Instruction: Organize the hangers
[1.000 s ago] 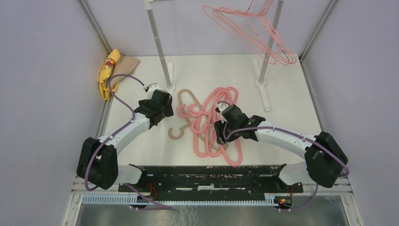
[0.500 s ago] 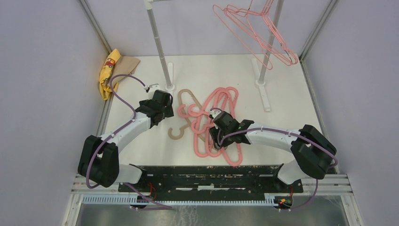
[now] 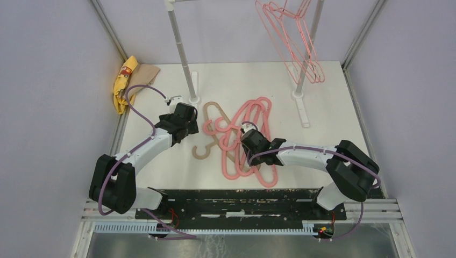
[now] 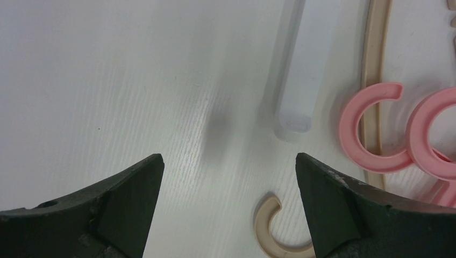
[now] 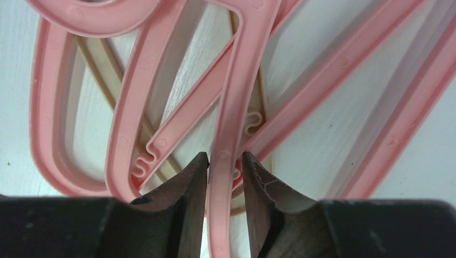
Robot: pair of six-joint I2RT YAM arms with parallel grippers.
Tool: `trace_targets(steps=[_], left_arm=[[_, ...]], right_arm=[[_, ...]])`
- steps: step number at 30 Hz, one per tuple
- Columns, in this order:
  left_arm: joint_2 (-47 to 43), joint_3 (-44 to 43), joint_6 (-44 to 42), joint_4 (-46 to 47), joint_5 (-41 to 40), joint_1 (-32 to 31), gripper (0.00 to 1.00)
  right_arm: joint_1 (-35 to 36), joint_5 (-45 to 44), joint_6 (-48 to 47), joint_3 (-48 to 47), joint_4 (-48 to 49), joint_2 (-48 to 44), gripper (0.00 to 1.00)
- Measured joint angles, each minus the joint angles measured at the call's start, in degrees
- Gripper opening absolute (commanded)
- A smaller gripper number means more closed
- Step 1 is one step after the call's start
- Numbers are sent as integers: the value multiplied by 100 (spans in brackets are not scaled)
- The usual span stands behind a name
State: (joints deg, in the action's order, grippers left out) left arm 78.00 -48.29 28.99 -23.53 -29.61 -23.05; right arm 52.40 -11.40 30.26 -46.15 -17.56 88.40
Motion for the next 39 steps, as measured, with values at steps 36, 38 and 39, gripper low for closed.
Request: trace_targets(steps=[36,38,39], left_arm=[[-638,0,7,-26,-28,0,99],[-704,0,7,-26,-31,0,99],[-728,0,7,-26,-31,0,99]], right_arm=[[-680,1325,1047,-4977,133,603,2],[-916,1600,1362,-5517,358,997,2],[-1049,1746,1539,-5786,490,1187,2]])
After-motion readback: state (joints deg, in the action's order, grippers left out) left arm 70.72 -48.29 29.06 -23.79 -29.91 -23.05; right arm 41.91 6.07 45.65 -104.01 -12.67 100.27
